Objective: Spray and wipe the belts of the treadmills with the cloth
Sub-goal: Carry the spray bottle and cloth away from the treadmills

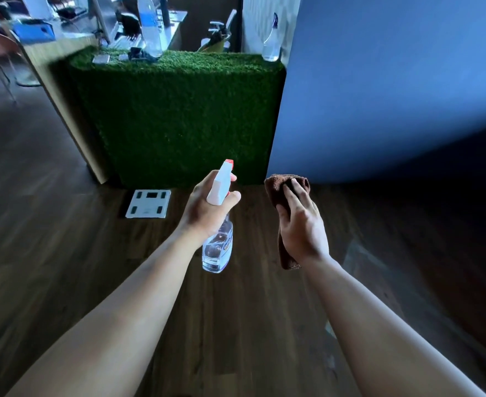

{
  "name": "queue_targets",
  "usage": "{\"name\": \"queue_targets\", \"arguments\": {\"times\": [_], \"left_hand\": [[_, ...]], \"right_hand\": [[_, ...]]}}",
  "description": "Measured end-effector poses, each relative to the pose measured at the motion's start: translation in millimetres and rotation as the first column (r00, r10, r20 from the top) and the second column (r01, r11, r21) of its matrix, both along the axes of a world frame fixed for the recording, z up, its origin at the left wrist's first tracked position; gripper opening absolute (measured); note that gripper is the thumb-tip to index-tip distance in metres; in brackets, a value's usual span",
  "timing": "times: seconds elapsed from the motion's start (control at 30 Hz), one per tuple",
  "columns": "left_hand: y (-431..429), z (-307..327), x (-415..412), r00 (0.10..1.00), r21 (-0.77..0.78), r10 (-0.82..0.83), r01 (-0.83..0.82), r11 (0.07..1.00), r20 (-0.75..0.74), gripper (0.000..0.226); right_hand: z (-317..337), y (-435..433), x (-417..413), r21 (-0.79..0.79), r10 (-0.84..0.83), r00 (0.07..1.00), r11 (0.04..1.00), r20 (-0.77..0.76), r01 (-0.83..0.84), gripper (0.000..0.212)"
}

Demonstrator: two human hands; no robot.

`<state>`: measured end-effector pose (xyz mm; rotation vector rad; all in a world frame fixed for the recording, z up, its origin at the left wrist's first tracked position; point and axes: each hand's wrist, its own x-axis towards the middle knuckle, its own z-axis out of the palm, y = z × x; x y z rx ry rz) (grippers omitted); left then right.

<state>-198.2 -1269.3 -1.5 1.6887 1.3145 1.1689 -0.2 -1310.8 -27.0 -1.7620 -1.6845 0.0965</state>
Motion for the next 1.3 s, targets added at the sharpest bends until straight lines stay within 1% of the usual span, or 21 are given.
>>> {"name": "queue_targets", "arguments": {"times": [0.3,0.43,0.5,0.6,0.77,0.87,1.03,1.3], "left_hand": [[161.9,-2.1,5.7,0.998,0.018,-0.053,0.053,0.998,0.021,0.028],[249.1,1.9,4.8,0.993,-0.004,-0.109,0.109,0.994,0.035,0.023],[279.2,5.6,4.9,0.989,-0.012,-0.139,0.139,0.99,0.055,0.022],[346.5,17.6,4.8,0.984,0.0,-0.174,0.174,0.985,0.047,0.022],[444.2,23.1,12.8,0.974,0.02,-0.22,0.219,0.975,0.05,0.02],[501.3,22.1,23.8,0.969,0.035,-0.238,0.237,0.971,0.058,0.02],[602.1,21.2,52.5,0.964,0.05,-0.241,0.237,0.97,0.114,0.021],[762.8,31.3,104.6,0.96,0.053,-0.255,0.251,0.967,0.115,0.02]], "right_hand": [[1.8,154.6,11.1,-0.001,-0.045,0.999,0.999,0.014,0.045,0.048],[9.5,235.3,8.5,0.007,-0.092,0.996,0.996,0.009,0.092,0.048],[13.6,263.8,6.1,0.004,-0.119,0.993,0.993,-0.009,0.119,0.049],[23.4,326.5,0.7,0.02,-0.148,0.988,0.989,-0.042,0.149,0.049],[25.5,416.3,4.6,0.02,-0.17,0.984,0.985,-0.056,0.172,0.048],[21.7,471.9,13.5,0.006,-0.175,0.983,0.985,-0.054,0.175,0.048],[14.1,572.4,35.6,-0.004,-0.152,0.987,0.988,-0.043,0.152,0.049],[15.7,743.2,81.0,0.015,-0.131,0.989,0.991,-0.064,0.132,0.048]]}}
